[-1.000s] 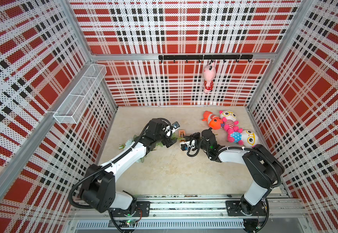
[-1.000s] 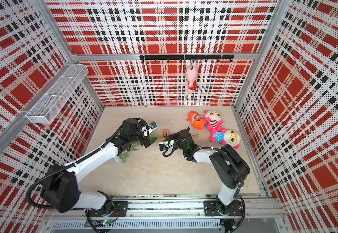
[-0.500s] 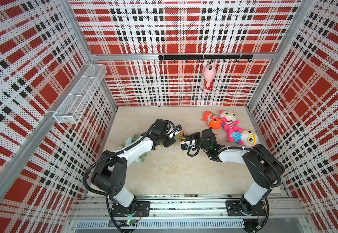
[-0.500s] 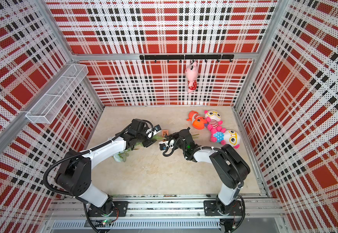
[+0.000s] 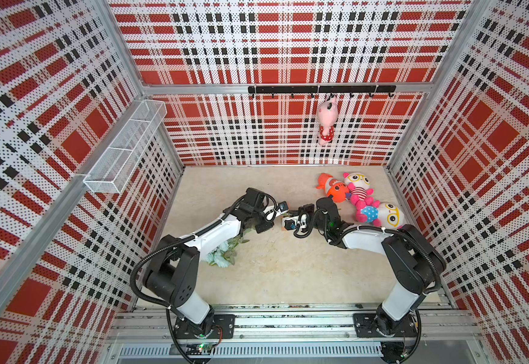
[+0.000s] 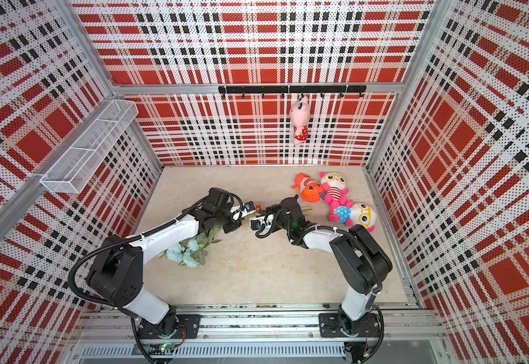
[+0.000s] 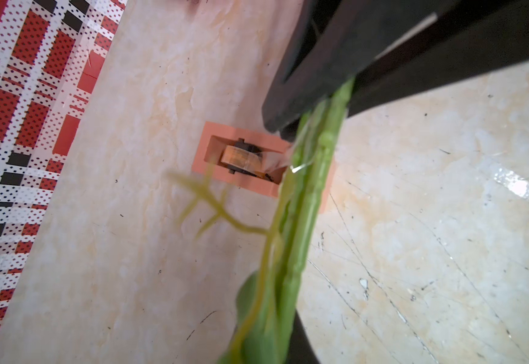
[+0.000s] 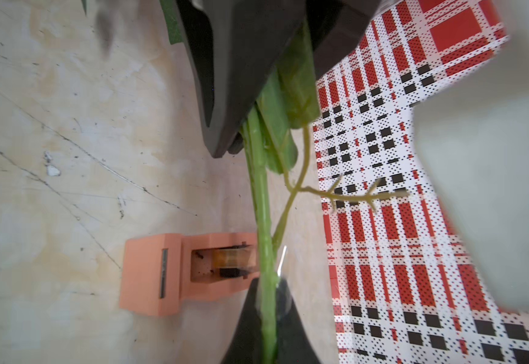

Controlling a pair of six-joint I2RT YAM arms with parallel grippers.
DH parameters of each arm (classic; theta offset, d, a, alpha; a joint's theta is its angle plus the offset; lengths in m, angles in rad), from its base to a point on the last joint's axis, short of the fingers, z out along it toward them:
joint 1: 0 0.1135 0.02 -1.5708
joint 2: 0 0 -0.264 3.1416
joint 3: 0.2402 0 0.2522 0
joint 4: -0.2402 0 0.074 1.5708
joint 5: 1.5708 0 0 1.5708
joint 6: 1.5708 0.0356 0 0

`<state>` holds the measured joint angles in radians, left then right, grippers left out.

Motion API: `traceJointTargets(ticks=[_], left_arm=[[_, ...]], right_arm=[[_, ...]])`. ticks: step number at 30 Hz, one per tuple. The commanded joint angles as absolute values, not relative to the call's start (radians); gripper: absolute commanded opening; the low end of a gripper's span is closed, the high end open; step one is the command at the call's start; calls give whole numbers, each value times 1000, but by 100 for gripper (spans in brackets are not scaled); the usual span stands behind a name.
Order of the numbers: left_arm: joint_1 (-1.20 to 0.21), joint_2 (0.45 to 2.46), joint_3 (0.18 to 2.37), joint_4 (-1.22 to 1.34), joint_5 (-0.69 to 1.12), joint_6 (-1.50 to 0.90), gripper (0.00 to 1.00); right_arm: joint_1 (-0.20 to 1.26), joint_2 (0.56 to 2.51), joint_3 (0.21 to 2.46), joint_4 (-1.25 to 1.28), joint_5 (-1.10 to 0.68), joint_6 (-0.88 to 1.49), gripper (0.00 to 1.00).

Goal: Wrap bouquets with tape
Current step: Wrap the tape around the bouquet.

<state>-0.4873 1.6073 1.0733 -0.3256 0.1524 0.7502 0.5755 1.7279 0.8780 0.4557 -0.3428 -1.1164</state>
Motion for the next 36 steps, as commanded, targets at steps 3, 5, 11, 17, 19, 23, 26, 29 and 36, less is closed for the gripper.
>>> traceJointTargets(ticks=[3, 5, 11, 17, 19, 23, 26, 29, 36], left_arm=[[-486, 1577, 1087, -273, 94, 743, 2], [-490, 1572, 1085, -273, 90, 752, 0], [-495, 1546, 1069, -264, 79, 784, 0], [-507, 1514, 1041, -232, 48, 816, 0], [-513, 1499, 1029, -209, 26, 830, 0], [-549, 1474, 992, -141, -44, 876, 0], [-569, 1458, 962, -88, -88, 903, 0], [-584, 1439, 929, -26, -122, 934, 0], [-625, 1424, 876, 98, -215, 1017, 0]], right_arm=[[565, 1685, 910, 300, -489, -1019, 20], [556, 1666, 906, 277, -515, -985, 28], [505, 1563, 892, 147, -587, -881, 57], [400, 1475, 1000, -144, -675, -659, 83], [361, 1482, 1095, -239, -673, -529, 85], [342, 1568, 1323, -511, -668, -484, 88], [341, 1644, 1446, -654, -659, -519, 91], [342, 1727, 1555, -774, -655, -560, 92], [390, 1934, 1747, -985, -665, -706, 92]])
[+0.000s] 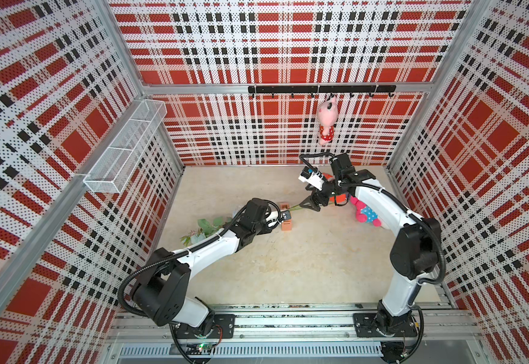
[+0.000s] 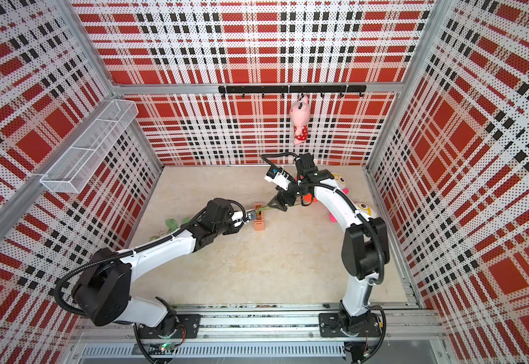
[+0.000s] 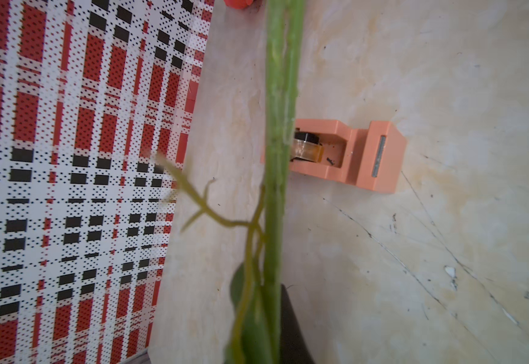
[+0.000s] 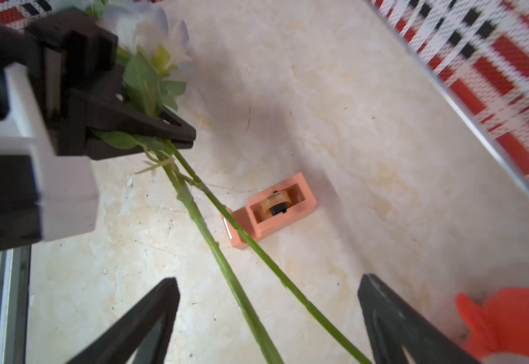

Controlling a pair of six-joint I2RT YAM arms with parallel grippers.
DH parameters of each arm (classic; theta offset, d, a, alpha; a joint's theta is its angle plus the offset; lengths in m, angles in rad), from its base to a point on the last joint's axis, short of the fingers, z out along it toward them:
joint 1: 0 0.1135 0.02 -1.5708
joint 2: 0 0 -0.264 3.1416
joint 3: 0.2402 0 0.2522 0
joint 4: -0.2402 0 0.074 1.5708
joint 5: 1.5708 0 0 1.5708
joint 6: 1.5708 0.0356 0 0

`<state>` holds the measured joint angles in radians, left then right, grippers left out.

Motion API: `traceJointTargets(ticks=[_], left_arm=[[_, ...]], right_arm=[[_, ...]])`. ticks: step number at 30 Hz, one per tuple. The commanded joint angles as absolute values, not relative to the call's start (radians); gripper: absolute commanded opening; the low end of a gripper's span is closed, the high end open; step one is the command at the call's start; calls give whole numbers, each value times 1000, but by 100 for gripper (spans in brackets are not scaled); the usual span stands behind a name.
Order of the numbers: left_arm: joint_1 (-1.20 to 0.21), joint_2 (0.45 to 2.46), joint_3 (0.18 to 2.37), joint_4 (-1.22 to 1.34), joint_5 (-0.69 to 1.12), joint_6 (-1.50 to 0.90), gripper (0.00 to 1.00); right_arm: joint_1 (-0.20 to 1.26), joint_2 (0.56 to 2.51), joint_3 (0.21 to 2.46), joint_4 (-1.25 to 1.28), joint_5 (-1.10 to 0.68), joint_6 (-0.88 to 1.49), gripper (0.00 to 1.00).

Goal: Wrap bouquets with tape
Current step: Wrap the tape around the bouquet.

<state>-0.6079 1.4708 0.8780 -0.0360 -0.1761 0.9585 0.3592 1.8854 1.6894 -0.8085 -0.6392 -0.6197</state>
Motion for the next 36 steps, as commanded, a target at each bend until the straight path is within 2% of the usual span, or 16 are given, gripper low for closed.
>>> traceJointTargets(ticks=[1, 5, 9, 13, 15, 20, 24, 26, 27, 31, 36], left_arm=[[-630, 1425, 876, 103, -219, 1025, 0], [-643, 1424, 865, 125, -229, 1057, 0], [-646, 1412, 851, 148, -219, 1073, 0], [-657, 1419, 850, 157, -241, 1086, 0], [-657, 1413, 844, 175, -231, 1086, 0], [-653, 1389, 829, 203, -219, 1076, 0], [-648, 1377, 797, 279, -250, 1005, 18], [-639, 1367, 789, 282, -234, 961, 23], [-635, 1356, 775, 298, -223, 951, 26], [-616, 1314, 736, 311, -231, 949, 27], [-561, 1209, 716, 295, -112, 875, 47]], right_arm=[[394, 1957, 1767, -996, -666, -717, 91], [398, 2009, 1802, -999, -692, -746, 87], [397, 2049, 1827, -1022, -709, -765, 79], [398, 2065, 1828, -1000, -712, -773, 61], [402, 2069, 1825, -960, -702, -737, 49], [409, 2081, 1823, -940, -682, -730, 24], [410, 2013, 1696, -752, -700, -712, 15], [411, 1981, 1641, -654, -680, -680, 1], [412, 1974, 1624, -622, -663, -656, 0], [428, 1943, 1565, -577, -617, -650, 0], [431, 1915, 1504, -493, -614, -656, 0]])
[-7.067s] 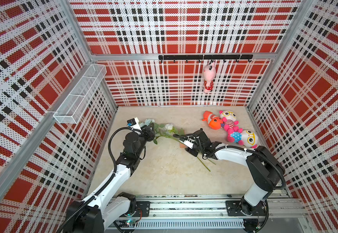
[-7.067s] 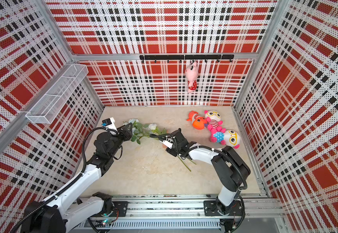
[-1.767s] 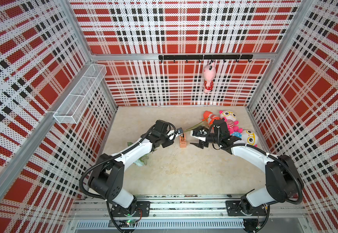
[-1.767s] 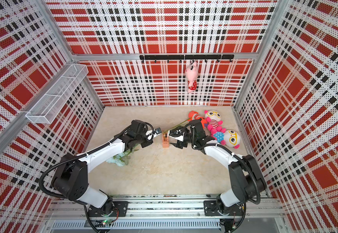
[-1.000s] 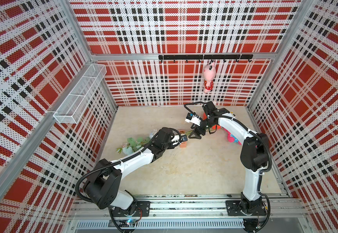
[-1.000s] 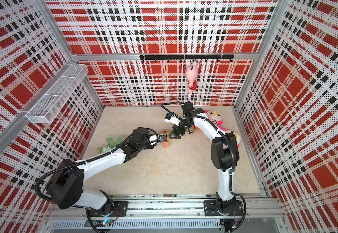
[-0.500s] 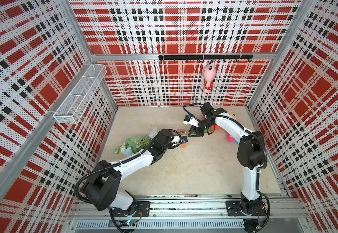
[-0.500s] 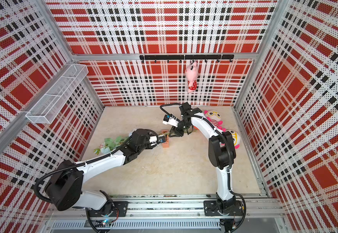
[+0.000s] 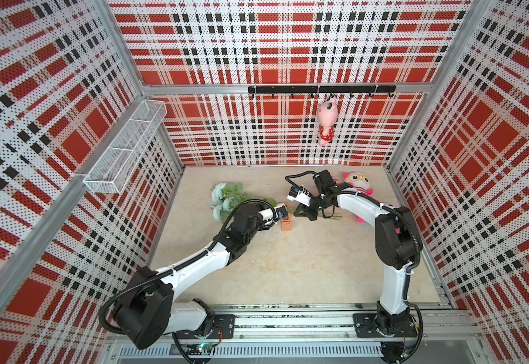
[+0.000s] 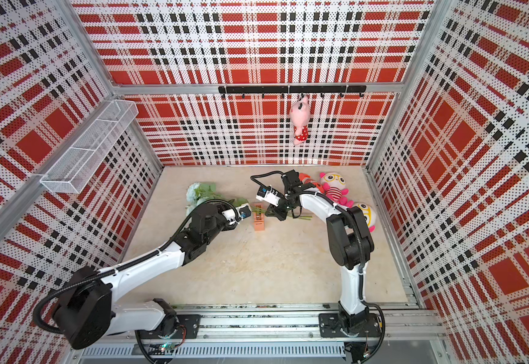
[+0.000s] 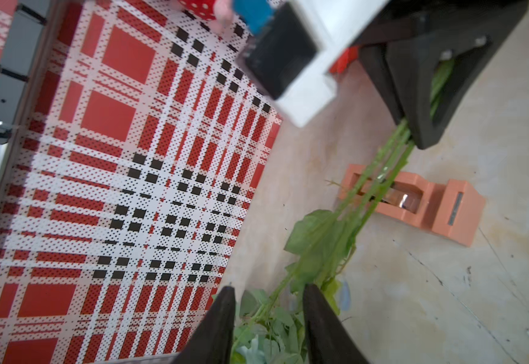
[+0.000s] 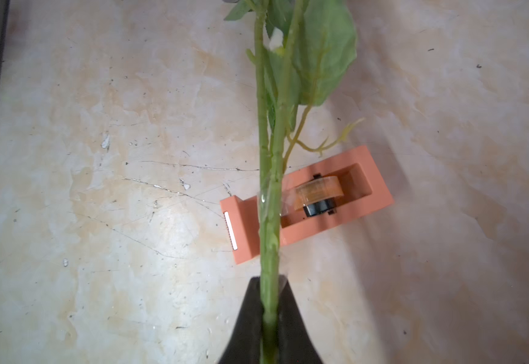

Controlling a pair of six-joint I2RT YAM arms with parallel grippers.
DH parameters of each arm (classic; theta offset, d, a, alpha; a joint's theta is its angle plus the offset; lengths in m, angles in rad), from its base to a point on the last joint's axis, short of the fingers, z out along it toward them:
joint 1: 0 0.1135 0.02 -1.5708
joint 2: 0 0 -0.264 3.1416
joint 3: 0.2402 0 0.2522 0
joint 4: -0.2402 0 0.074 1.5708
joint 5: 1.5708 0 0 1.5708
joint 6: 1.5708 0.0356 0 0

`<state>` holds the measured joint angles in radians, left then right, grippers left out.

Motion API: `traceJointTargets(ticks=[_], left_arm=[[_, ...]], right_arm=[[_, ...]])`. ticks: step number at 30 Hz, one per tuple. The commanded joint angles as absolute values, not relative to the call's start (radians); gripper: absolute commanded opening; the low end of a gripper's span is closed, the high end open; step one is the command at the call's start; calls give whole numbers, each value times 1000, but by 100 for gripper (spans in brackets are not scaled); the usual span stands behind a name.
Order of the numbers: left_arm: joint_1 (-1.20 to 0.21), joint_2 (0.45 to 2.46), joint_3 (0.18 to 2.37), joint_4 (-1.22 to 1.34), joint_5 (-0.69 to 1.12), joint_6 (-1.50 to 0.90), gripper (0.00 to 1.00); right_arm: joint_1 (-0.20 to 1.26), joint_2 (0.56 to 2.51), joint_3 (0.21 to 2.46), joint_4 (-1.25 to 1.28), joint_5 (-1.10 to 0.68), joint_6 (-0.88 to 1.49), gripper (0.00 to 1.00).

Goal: Wrap bouquets with tape
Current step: Wrap the tape around the bouquet.

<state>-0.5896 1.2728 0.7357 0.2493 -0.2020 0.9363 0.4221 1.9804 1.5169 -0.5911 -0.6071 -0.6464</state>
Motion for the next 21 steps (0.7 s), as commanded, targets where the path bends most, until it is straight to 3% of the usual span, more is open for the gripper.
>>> traceJointTargets(ticks=[1, 6, 11, 16, 21], left_arm=[[-545, 1179, 702, 316, -71, 856, 50], [-439, 1066, 674, 368, 81, 755, 59], [-368, 1057, 703, 335, 215, 751, 67], [-333, 1158, 848, 97, 384, 804, 70], [-337, 1263, 958, -100, 484, 881, 72]], right_arm=[[434, 1906, 1487, -471, -610, -672, 0], [456, 1826, 1366, -307, -552, -751, 0], [473, 1712, 1156, 17, -501, -841, 0], [485, 1604, 893, 471, -503, -992, 0], [489, 1578, 779, 671, -499, -1071, 0]])
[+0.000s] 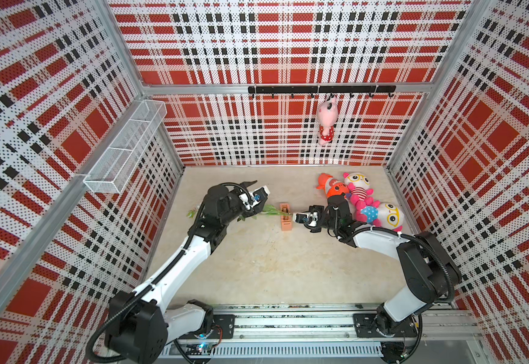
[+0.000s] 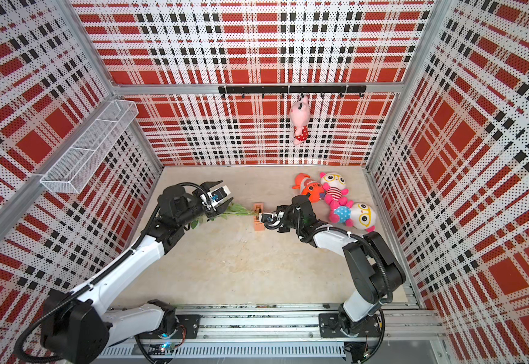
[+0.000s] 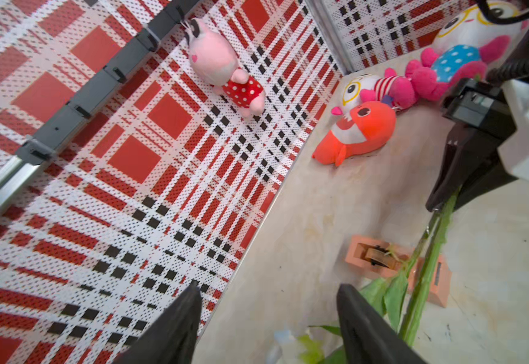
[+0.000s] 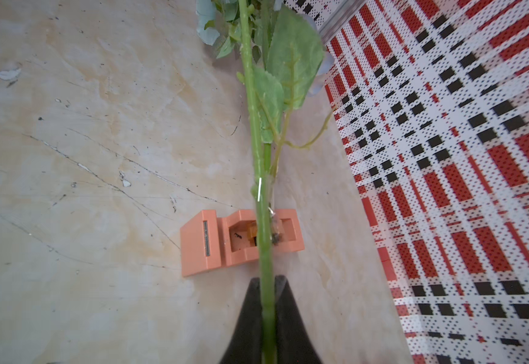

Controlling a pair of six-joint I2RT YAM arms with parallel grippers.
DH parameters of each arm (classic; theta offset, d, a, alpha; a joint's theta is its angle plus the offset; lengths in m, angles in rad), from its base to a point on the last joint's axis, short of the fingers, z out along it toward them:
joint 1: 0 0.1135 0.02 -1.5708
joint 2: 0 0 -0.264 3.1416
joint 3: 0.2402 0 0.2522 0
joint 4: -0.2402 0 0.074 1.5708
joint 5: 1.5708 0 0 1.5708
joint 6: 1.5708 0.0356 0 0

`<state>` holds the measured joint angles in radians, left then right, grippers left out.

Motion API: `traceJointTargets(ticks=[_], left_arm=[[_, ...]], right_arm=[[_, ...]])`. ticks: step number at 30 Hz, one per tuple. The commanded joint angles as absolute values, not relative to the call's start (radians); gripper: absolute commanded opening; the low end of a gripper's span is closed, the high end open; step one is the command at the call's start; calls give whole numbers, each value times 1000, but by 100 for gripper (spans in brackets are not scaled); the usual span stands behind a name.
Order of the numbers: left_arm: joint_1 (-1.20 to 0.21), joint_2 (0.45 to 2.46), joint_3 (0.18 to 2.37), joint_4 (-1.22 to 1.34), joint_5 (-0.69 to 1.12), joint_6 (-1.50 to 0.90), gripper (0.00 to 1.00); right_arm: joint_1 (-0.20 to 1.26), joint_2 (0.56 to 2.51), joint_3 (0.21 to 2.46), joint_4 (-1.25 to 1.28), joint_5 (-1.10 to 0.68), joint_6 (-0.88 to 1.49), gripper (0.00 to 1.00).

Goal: Wrap bouquets with tape
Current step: Wrap the tape around the bouquet.

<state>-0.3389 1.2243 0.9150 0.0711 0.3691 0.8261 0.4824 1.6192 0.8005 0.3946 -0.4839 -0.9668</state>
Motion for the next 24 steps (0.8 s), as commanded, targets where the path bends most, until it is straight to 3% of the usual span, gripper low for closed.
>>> traceJointTargets(ticks=[1, 9, 16, 24], left_arm=[[-340, 1277, 964, -103, 482, 879, 73], [-379, 1389, 993, -110, 435, 877, 76], [-415, 1411, 941, -54, 414, 867, 78], [-430, 1510, 1050, -167, 418, 916, 78]], right_arm=[[492, 1578, 773, 682, -493, -1088, 0], [509, 1605, 682, 945, -452, -1163, 0], [514, 1650, 658, 1010, -462, -1219, 0], [533, 1669, 642, 1050, -466, -1278, 0]])
